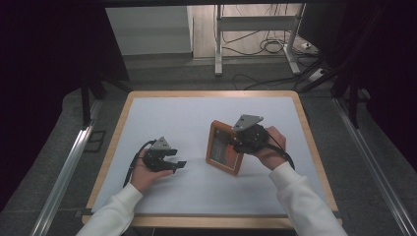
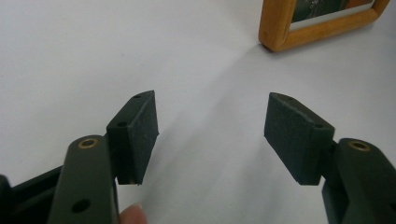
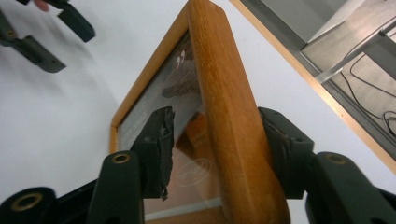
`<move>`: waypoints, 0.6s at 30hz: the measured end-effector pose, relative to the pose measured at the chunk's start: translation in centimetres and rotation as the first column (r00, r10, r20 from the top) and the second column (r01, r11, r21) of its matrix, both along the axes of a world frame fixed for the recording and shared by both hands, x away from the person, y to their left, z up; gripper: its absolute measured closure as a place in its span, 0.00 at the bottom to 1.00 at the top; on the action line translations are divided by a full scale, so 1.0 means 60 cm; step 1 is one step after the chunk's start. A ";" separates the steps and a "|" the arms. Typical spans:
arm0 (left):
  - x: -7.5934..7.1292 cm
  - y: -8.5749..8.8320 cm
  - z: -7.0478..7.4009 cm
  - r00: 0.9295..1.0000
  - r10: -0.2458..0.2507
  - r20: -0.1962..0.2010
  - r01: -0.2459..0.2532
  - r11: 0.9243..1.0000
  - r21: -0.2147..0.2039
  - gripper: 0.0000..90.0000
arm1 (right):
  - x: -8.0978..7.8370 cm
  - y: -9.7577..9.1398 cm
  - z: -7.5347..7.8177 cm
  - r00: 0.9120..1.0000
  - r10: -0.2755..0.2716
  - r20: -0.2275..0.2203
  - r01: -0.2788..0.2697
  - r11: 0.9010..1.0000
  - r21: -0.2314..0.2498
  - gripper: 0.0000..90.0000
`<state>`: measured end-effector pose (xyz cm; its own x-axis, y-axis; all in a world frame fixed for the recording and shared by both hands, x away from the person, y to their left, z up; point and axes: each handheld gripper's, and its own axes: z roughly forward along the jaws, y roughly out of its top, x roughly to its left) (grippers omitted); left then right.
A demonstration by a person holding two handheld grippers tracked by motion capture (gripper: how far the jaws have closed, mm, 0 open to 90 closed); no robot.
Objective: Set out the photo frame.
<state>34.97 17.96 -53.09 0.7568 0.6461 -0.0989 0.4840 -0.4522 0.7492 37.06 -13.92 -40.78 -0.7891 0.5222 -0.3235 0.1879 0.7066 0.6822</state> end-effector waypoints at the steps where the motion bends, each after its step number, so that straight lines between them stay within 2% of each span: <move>1: 0.000 0.000 0.000 1.000 0.000 0.000 0.000 1.000 0.000 0.38 | 0.003 0.000 -0.001 1.000 -0.007 -0.006 0.007 1.000 0.001 0.51; 7: 0.000 0.000 0.000 1.000 -0.004 0.002 0.004 1.000 0.003 0.38 | 0.027 -0.006 -0.012 0.999 -0.044 -0.027 0.044 0.999 0.016 0.45; 10: 0.000 0.000 0.000 1.000 -0.005 0.002 0.005 1.000 0.003 0.38 | 0.028 -0.005 -0.014 0.999 -0.047 -0.024 0.048 0.998 0.031 0.44; 15: -0.001 0.001 0.001 1.000 -0.005 0.005 0.005 1.000 0.001 0.38 | 0.025 -0.003 -0.014 0.998 -0.066 0.004 0.066 0.997 0.039 0.38; 18: -0.001 0.001 0.002 1.000 -0.006 0.005 0.006 1.000 -0.001 0.38 | 0.022 -0.010 -0.009 0.996 -0.083 -0.009 0.084 0.992 0.096 0.35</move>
<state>34.91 18.02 -53.00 0.7611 0.6415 -0.0958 0.4778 -0.4547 0.7517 38.39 -14.52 -41.33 -0.7428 0.6149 -0.2648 0.2472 0.6196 0.7450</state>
